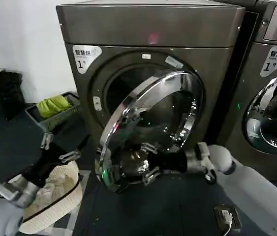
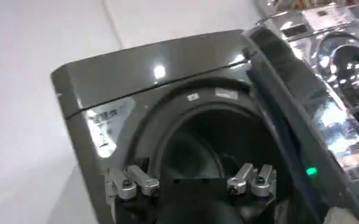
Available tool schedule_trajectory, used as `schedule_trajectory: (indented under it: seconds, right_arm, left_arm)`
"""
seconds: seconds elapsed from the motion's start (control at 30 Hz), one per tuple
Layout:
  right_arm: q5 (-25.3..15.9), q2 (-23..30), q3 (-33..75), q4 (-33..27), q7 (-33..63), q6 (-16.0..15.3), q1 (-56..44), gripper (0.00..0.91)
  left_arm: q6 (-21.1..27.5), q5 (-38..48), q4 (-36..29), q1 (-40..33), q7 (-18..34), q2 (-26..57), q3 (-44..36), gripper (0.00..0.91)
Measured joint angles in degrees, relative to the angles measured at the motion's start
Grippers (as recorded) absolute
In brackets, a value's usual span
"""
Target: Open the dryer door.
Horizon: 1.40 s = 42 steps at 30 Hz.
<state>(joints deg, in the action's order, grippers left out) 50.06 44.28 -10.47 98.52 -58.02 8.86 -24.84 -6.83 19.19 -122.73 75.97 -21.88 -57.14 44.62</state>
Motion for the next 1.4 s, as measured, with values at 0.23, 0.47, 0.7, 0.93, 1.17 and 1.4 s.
schedule_trajectory:
  seconds: [0.23, 0.47, 0.7, 0.93, 1.17, 1.4]
  right_arm:
    - [1.0, -5.1, 9.0, 3.3, 0.3, 0.4, -8.1, 0.907]
    - [1.6, -10.4, 22.1, 8.7, 0.9, 2.0, -21.7, 0.907]
    - [2.3, -12.2, 37.8, 13.0, 2.3, 3.0, -37.5, 0.907]
    - [2.3, -9.9, 55.5, 16.2, 4.8, 5.6, -54.6, 0.907]
    - [1.6, -4.8, 70.3, 17.8, 10.3, 10.2, -69.4, 0.907]
    - [-2.0, 3.2, 82.6, 18.3, 17.6, 13.5, -80.2, 0.907]
  left_arm:
    - [-1.2, -0.3, 1.3, -1.7, -0.8, 1.1, -2.8, 0.907]
    - [-2.1, -0.6, 2.0, -3.7, -1.8, 2.5, -6.6, 0.907]
    - [-2.8, -0.7, 3.1, -6.8, -2.5, 3.0, -10.9, 0.907]
    - [-3.4, -0.7, 4.4, -9.9, -2.6, 2.9, -15.3, 0.907]
    - [-3.8, -1.3, 5.6, -12.7, -2.7, 2.3, -20.3, 0.907]
    - [-3.9, -1.6, 7.0, -16.2, -2.7, 1.3, -25.5, 0.907]
